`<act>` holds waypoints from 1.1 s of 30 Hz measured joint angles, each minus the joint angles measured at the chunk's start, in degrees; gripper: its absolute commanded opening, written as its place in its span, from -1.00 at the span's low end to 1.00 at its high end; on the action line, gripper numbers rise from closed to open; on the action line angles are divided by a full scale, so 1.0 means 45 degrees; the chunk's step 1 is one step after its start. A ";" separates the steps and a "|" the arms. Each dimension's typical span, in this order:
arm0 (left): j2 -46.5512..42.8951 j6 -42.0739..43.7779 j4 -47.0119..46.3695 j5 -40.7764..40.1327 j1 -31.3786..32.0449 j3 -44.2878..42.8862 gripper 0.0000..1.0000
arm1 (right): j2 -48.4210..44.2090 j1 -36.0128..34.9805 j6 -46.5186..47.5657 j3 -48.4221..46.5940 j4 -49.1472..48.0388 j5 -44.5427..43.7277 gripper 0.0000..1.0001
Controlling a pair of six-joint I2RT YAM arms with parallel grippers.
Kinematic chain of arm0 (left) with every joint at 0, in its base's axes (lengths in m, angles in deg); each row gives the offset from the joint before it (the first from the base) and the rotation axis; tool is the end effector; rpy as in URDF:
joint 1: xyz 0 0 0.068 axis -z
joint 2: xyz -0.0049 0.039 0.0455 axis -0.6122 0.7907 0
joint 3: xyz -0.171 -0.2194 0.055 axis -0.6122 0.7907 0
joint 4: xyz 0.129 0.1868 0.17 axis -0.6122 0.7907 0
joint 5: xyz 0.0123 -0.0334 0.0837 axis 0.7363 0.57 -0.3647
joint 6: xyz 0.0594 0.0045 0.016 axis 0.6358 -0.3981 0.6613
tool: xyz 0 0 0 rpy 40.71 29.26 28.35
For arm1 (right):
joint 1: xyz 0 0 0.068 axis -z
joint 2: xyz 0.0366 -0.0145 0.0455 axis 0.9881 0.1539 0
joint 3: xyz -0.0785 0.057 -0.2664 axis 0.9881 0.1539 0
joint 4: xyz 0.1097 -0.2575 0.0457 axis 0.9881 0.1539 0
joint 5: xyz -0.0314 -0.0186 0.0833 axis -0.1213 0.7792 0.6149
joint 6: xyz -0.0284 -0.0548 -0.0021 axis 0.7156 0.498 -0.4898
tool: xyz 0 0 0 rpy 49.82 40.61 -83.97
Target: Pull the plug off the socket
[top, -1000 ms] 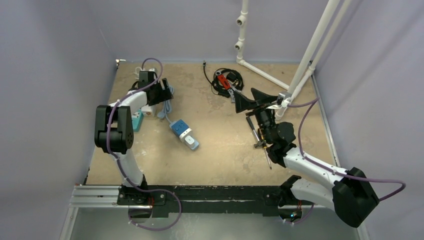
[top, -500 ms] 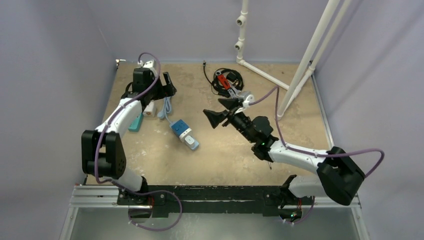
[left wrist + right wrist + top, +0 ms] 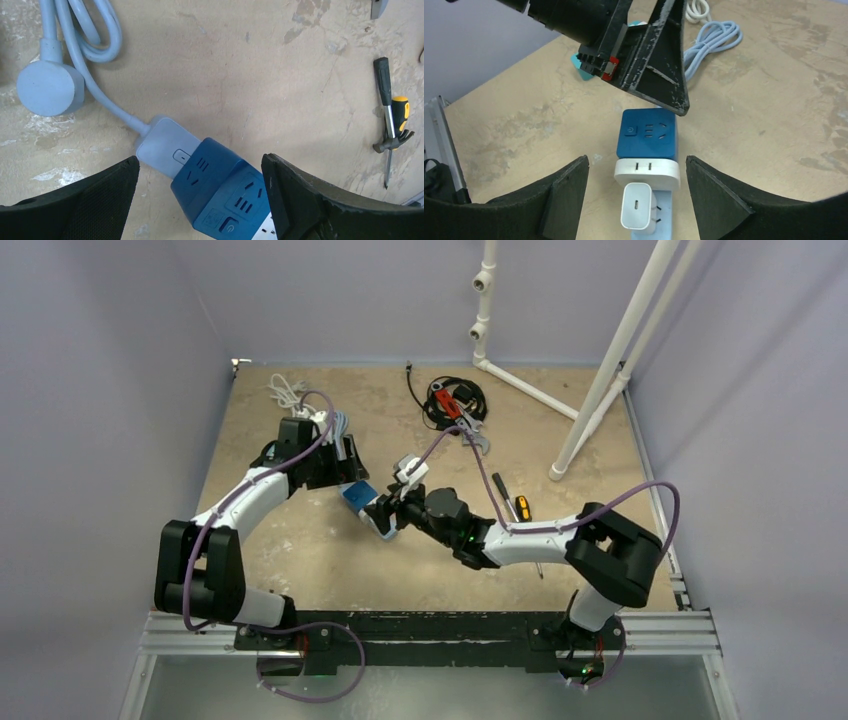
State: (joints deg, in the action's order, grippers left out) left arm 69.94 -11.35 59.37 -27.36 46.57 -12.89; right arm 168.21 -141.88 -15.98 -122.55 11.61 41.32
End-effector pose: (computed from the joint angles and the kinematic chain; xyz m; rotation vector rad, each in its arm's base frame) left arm 0.3132 -0.0629 0.2087 -0.1569 2.4429 -0.6172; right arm 0.1901 0.3224 0.2152 -0.5735 1.6283 0.8129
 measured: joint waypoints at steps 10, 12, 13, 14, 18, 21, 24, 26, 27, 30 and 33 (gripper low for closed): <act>-0.0010 -0.0005 0.0117 0.0316 0.0102 0.0063 0.76 | 0.1307 -0.0651 0.0170 -0.0743 0.0947 -0.1297 0.40; -0.0010 -0.0005 0.0117 0.0316 0.0175 0.0063 0.73 | 0.1409 -0.0690 0.0155 -0.0758 0.1161 -0.1477 0.39; 0.0000 -0.0005 0.0117 0.0316 0.0228 0.0063 0.71 | 0.1443 -0.0709 0.0141 -0.0763 0.1268 -0.1520 0.39; 0.0015 -0.0005 0.0121 0.0316 0.0267 0.0063 0.70 | 0.1452 -0.0733 0.0131 -0.0763 0.1389 -0.1549 0.39; 0.0058 -0.0005 0.0121 0.0321 0.0476 0.0063 0.66 | 0.1452 -0.0806 0.0121 -0.0763 0.1486 -0.1608 0.38; 0.0063 -0.0005 0.0121 0.0364 0.0612 0.0063 0.66 | 0.1477 -0.0865 0.0126 -0.0763 0.1486 -0.1603 0.34; 0.0063 0.0000 0.0131 0.0359 0.0656 0.0063 0.69 | 0.1685 -0.0908 0.0121 -0.0884 0.1501 -0.1598 0.30; 0.0058 0.0000 0.0151 0.0267 0.0656 0.0063 0.72 | 0.1885 -0.0923 0.0131 -0.0971 0.1515 -0.1598 0.27; 0.0034 0.0000 0.0165 0.0185 0.0656 0.0063 0.72 | 0.2011 -0.0933 0.0126 -0.1005 0.1530 -0.1603 0.25; -0.0141 0.0005 0.0248 -0.0073 0.0656 0.0063 0.74 | 0.2244 -0.0942 0.0136 -0.1054 0.1656 -0.1598 0.16; -0.0379 0.0005 0.0248 -0.0282 0.0656 0.0063 0.75 | 0.2385 -0.0952 0.0141 -0.1127 0.1870 -0.1588 0.10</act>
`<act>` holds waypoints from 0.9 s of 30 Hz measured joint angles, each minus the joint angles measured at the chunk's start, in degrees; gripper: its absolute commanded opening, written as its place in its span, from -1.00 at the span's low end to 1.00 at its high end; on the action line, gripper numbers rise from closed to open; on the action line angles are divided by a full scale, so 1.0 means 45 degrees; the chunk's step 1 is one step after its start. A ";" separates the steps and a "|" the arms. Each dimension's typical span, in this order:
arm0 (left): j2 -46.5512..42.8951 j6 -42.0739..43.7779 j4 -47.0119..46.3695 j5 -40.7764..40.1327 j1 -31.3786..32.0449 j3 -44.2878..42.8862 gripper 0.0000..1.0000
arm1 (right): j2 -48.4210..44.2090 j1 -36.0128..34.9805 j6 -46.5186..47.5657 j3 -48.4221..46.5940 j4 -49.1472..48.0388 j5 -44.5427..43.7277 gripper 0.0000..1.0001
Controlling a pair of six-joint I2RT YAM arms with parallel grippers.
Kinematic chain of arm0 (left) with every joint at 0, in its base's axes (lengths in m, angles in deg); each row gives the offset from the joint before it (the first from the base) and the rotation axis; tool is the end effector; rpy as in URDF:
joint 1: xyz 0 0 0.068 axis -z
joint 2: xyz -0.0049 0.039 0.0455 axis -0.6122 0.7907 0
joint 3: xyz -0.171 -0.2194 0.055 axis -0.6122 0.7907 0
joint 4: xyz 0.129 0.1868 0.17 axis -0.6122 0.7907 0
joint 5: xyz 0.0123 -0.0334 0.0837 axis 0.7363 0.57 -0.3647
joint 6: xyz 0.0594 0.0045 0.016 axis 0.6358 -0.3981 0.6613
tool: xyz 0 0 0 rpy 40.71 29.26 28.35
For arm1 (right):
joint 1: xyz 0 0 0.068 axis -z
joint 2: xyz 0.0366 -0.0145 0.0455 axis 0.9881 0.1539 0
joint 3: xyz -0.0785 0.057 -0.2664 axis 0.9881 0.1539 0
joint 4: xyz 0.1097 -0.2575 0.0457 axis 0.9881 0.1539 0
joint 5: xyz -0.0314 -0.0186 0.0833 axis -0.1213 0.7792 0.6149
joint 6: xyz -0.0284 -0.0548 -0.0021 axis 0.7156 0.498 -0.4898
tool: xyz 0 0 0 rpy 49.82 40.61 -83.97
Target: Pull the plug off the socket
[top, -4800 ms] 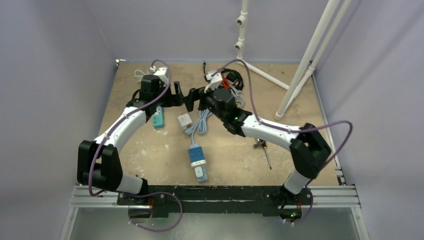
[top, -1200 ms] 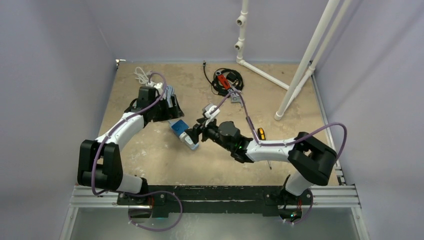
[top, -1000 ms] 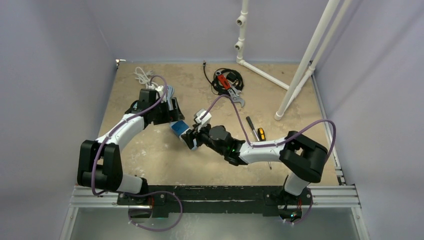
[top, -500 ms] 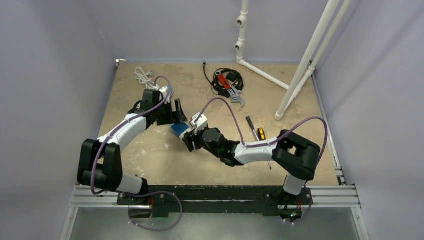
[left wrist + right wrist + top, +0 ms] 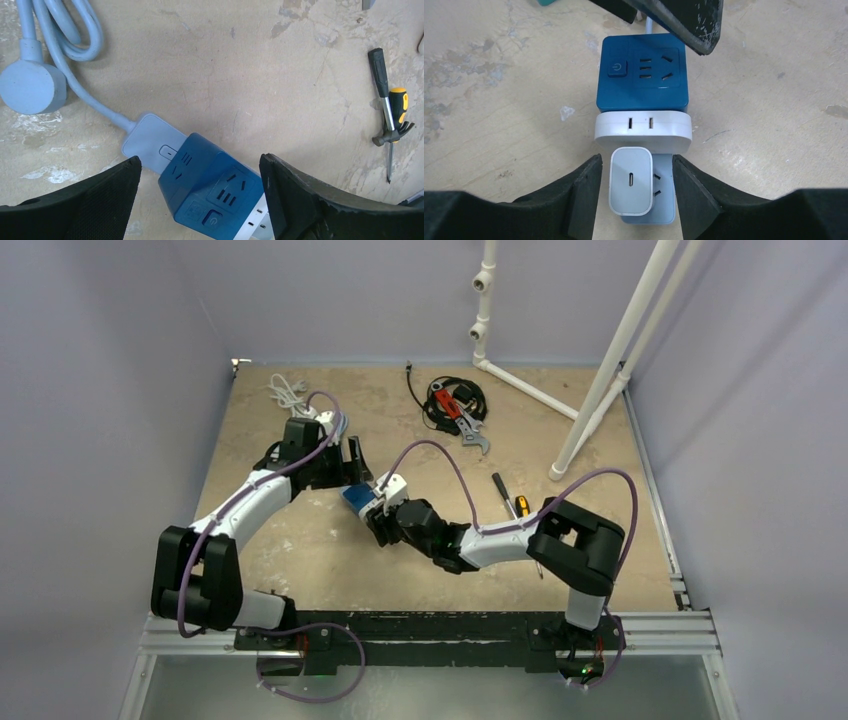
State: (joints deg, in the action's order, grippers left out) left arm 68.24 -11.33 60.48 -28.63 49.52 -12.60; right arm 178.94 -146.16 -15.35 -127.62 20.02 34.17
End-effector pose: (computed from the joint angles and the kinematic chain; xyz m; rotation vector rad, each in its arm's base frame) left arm 0.3046 -0.0769 0.2140 -0.1032 2.4469 -0.6138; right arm 0.1818 0.3571 0.1587 -0.6745 1.8191 0.6195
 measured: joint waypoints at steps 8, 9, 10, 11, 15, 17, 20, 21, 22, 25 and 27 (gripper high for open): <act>-0.0117 0.0015 0.0034 -0.0364 0.0000 0.0000 0.76 | 0.0539 -0.0146 0.0005 -0.0525 0.0223 -0.0044 -0.21; -0.0151 0.0015 0.0053 -0.0403 0.0000 0.0000 0.76 | 0.0617 -0.0175 0.0019 -0.0583 0.0277 -0.0126 -0.24; -0.0185 0.0024 0.0058 -0.0427 0.0000 0.0000 0.76 | 0.0680 -0.0199 0.0019 -0.0627 0.0291 -0.0277 -0.28; -0.0209 0.0034 0.0053 -0.0452 0.0000 0.0000 0.76 | 0.0729 -0.0209 0.0019 -0.0665 0.0325 -0.0374 -0.34; -0.0243 0.0039 0.0063 -0.0568 0.0000 0.0000 0.76 | 0.0753 -0.0257 -0.0024 -0.0787 0.0534 -0.0729 -0.69; -0.0262 0.0039 0.0063 -0.0636 0.0000 0.0000 0.76 | 0.0763 -0.0316 -0.0141 -0.0860 0.0685 -0.0991 -0.99; -0.0355 0.0044 0.0063 -0.0685 0.0000 0.0000 0.76 | 0.0772 -0.0389 -0.0573 -0.0996 0.0976 -0.1530 -1.00; -0.0393 0.0044 0.0058 -0.0690 0.0000 0.0000 0.76 | 0.0772 -0.0398 -0.0869 -0.1054 0.1127 -0.1792 -1.00; -0.0437 0.0039 0.0053 -0.0690 0.0000 0.0000 0.76 | 0.0772 -0.0427 -0.1069 -0.1078 0.1205 -0.1948 -1.00; -0.0568 0.0039 0.0010 -0.0675 0.0000 0.0000 0.76 | 0.0772 -0.0491 -0.1719 -0.1200 0.1520 -0.2482 -1.00; -0.0593 0.0034 -0.0063 -0.0627 0.0005 0.0000 0.76 | 0.0772 -0.0515 -0.2137 -0.1273 0.1690 -0.2735 -1.00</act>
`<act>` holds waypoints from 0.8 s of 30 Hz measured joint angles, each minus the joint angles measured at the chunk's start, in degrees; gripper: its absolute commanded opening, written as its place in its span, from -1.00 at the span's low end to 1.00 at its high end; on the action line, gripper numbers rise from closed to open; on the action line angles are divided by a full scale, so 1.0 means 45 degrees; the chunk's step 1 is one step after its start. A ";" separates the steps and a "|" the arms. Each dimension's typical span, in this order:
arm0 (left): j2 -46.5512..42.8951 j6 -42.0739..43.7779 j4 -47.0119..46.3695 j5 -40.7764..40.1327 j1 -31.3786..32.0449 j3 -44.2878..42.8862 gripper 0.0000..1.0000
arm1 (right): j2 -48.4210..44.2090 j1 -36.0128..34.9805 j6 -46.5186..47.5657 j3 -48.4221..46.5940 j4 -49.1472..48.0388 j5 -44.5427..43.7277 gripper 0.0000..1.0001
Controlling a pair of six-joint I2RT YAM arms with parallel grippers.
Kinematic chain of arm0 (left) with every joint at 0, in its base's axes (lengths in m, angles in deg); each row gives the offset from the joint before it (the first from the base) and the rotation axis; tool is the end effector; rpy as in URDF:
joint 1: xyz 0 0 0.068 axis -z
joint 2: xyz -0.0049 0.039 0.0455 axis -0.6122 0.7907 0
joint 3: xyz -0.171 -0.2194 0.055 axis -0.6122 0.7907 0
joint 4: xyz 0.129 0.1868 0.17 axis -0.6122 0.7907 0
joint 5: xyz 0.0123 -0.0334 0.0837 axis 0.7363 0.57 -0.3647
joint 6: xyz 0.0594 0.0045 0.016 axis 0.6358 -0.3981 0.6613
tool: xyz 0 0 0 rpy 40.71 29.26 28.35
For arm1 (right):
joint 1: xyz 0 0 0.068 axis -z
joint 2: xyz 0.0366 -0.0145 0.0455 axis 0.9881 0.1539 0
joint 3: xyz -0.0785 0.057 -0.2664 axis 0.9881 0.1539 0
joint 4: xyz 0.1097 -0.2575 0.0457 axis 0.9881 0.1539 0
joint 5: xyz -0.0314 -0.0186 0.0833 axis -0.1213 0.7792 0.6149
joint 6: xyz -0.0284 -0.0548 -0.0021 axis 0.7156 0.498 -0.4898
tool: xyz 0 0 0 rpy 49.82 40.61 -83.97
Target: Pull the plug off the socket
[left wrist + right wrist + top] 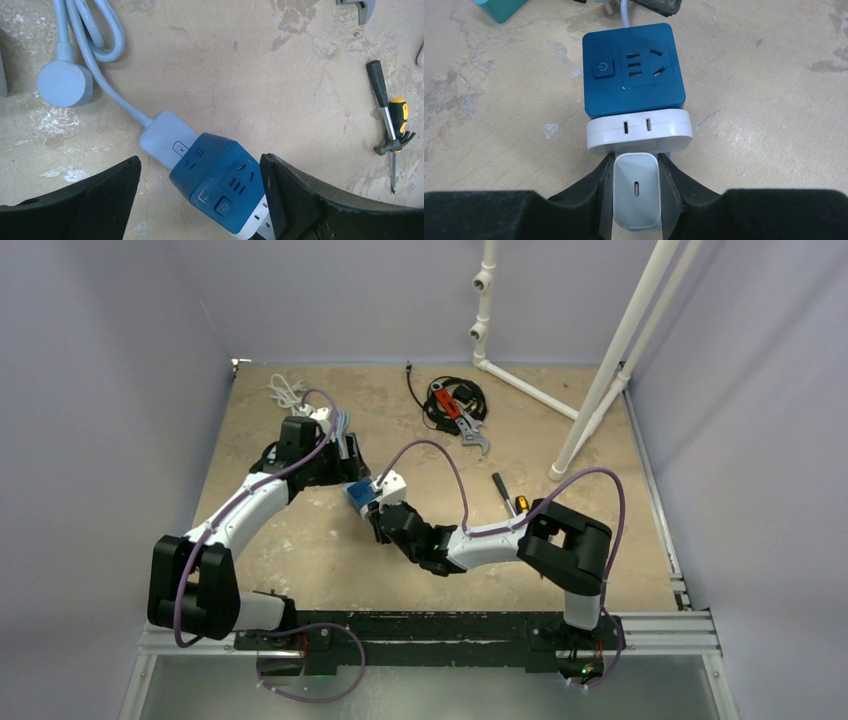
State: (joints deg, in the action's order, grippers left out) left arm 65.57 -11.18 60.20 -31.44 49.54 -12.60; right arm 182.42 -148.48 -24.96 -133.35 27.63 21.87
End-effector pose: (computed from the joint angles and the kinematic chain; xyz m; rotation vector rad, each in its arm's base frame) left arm 0.3009 -0.0740 0.2276 -0.1121 2.3912 -0.5636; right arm 0.1816 0.3749 0.1540 -0.4525 1.9227 0.5050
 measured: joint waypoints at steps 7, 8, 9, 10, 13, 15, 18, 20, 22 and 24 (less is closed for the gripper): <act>0.0019 -0.0010 -0.0083 0.0282 0.0291 0.0000 0.76 | 0.0000 -0.0063 -0.1020 -0.0146 0.0413 -0.0850 -1.00; 0.0053 -0.0015 -0.0097 0.0374 0.0355 0.0000 0.76 | 0.0000 -0.0063 -0.1088 -0.0146 0.0442 -0.0928 -1.00; 0.0121 -0.0029 -0.0141 0.0481 0.0408 0.0000 0.75 | 0.0000 -0.0063 -0.1141 -0.0146 0.0461 -0.1010 -1.00; 0.0209 -0.0039 -0.0199 0.0593 0.0427 0.0000 0.74 | 0.0000 -0.0063 -0.1171 -0.0151 0.0471 -0.1069 -1.00; 0.0646 -0.0053 -0.0325 0.0869 0.0510 0.0005 0.72 | 0.0000 -0.0063 -0.1224 -0.0151 0.0491 -0.1209 -1.00; 0.0933 -0.0053 -0.0330 0.0952 0.0563 0.0010 0.72 | 0.0000 -0.0063 -0.1229 -0.0151 0.0495 -0.1239 -1.00; 0.1209 -0.0068 -0.0325 0.1001 0.0709 0.0068 0.72 | 0.0000 -0.0063 -0.1234 -0.0151 0.0495 -0.1248 -1.00; 0.1229 -0.0117 -0.0393 0.1010 0.0787 0.0097 0.72 | 0.0000 -0.0063 -0.1243 -0.0151 0.0495 -0.1268 -1.00; 0.1243 -0.0151 -0.0471 0.1020 0.0860 0.0097 0.71 | 0.0000 -0.0063 -0.1243 -0.0151 0.0495 -0.1273 -1.00; 0.1311 -0.0155 -0.0568 0.1073 0.0933 0.0097 0.65 | 0.0000 -0.0063 -0.1243 -0.0151 0.0495 -0.1277 -1.00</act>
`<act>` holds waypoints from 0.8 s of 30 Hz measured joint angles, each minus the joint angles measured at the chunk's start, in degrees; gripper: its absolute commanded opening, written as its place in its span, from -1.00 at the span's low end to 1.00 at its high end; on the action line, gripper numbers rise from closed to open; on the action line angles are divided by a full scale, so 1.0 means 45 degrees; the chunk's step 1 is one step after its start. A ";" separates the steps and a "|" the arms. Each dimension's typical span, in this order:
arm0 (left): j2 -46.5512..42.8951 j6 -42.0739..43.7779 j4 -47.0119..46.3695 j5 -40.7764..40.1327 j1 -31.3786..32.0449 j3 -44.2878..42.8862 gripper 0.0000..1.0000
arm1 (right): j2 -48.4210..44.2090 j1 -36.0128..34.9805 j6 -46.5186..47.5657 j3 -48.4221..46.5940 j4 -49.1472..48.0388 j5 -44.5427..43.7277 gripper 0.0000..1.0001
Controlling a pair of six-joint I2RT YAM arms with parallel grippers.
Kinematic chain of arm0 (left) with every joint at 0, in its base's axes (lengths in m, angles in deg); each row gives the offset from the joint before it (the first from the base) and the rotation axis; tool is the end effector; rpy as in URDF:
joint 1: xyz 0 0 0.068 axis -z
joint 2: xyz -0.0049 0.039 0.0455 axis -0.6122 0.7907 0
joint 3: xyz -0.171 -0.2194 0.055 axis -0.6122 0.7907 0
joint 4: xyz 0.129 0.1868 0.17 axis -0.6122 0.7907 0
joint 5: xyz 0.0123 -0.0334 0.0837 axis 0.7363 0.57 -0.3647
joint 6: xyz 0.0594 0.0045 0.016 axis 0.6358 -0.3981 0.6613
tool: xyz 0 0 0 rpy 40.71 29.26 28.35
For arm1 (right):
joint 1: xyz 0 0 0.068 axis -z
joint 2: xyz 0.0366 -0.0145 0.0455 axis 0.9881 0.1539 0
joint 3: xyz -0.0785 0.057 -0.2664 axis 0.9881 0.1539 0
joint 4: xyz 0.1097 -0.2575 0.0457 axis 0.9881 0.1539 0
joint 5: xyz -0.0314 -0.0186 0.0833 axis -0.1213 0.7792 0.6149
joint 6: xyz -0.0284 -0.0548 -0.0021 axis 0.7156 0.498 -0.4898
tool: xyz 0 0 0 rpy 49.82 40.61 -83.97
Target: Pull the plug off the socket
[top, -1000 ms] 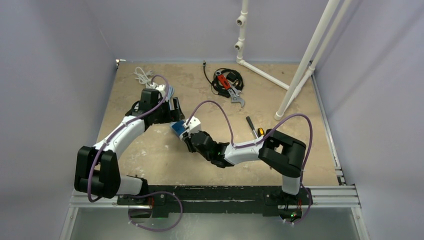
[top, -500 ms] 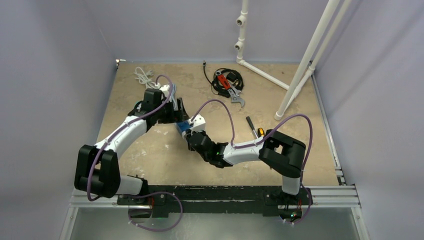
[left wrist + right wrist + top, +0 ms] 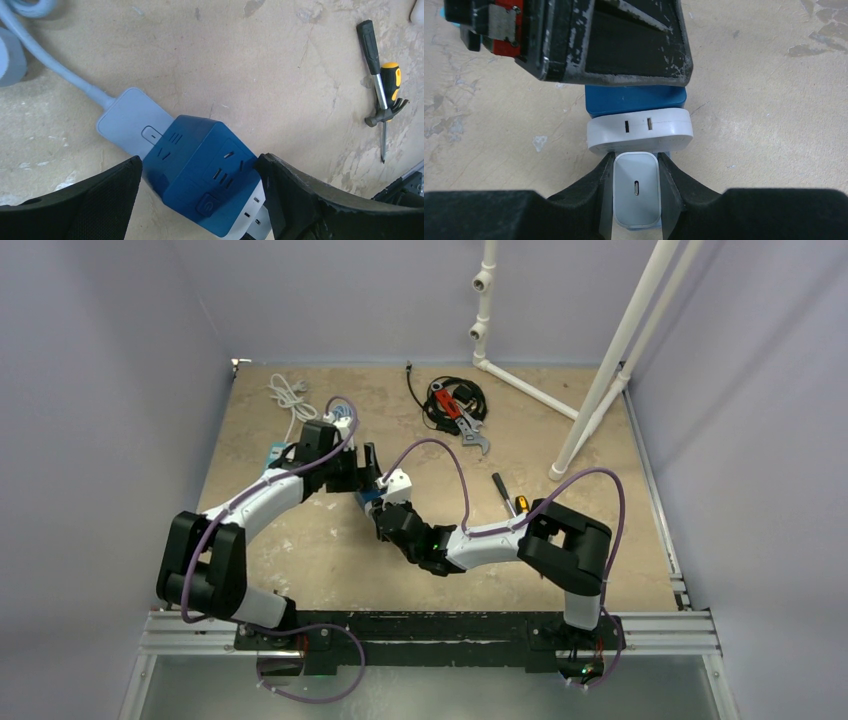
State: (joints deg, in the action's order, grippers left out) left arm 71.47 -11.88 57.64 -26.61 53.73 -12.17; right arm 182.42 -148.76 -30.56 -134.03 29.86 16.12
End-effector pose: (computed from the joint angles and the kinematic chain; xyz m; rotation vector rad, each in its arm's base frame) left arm 0.3053 -0.1027 0.1990 -0.0112 2.4780 -0.6892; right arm 0.1828 0.3728 0.1548 -0.3072 1.9430 0.4653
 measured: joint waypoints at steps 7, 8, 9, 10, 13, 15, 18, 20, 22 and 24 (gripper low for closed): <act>0.0233 0.0005 -0.0403 0.0233 0.0151 0.0000 0.41 | 0.0000 -0.0102 -0.0019 0.0000 0.0029 -0.0345 -1.00; 0.0248 0.0005 -0.0427 0.0223 0.0165 0.0000 0.38 | 0.0000 -0.0126 -0.0029 0.0000 0.0044 -0.0427 -1.00; 0.0267 0.0005 -0.0471 0.0214 0.0199 0.0000 0.34 | 0.0000 -0.0151 -0.0034 0.0000 0.0058 -0.0510 -1.00; 0.0296 0.0010 -0.0529 0.0185 0.0248 0.0000 0.32 | 0.0000 -0.0189 -0.0049 -0.0010 0.0092 -0.0612 -1.00; 0.0379 0.0087 -0.0743 0.0015 0.0466 -0.0010 0.24 | 0.0029 -0.0291 -0.0063 -0.0083 0.0228 -0.0913 -1.00; 0.0457 0.0136 -0.0821 -0.0126 0.0622 -0.0063 0.22 | 0.0034 -0.0311 -0.0063 -0.0097 0.0248 -0.0952 -1.00; 0.0661 0.0272 -0.0879 -0.0291 0.0835 -0.0253 0.18 | 0.0034 -0.0306 -0.0024 -0.0092 0.0194 -0.0952 -1.00; 0.0782 0.0379 -0.0952 -0.0403 0.0971 -0.0364 0.17 | -0.0015 -0.0296 -0.0010 -0.0058 0.0175 -0.0937 -1.00; 0.0865 0.0447 -0.1015 -0.0491 0.1054 -0.0423 0.15 | -0.0112 -0.0219 -0.0019 0.0102 0.0019 -0.0797 -1.00; 0.0899 0.0452 -0.1049 -0.0549 0.1103 -0.0442 0.14 | -0.0199 -0.0102 -0.0024 0.0238 -0.0107 -0.0559 -1.00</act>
State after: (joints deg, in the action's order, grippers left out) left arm 75.52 -9.84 52.92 -29.08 58.70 -14.16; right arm 181.52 -149.22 -30.67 -132.96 29.38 13.61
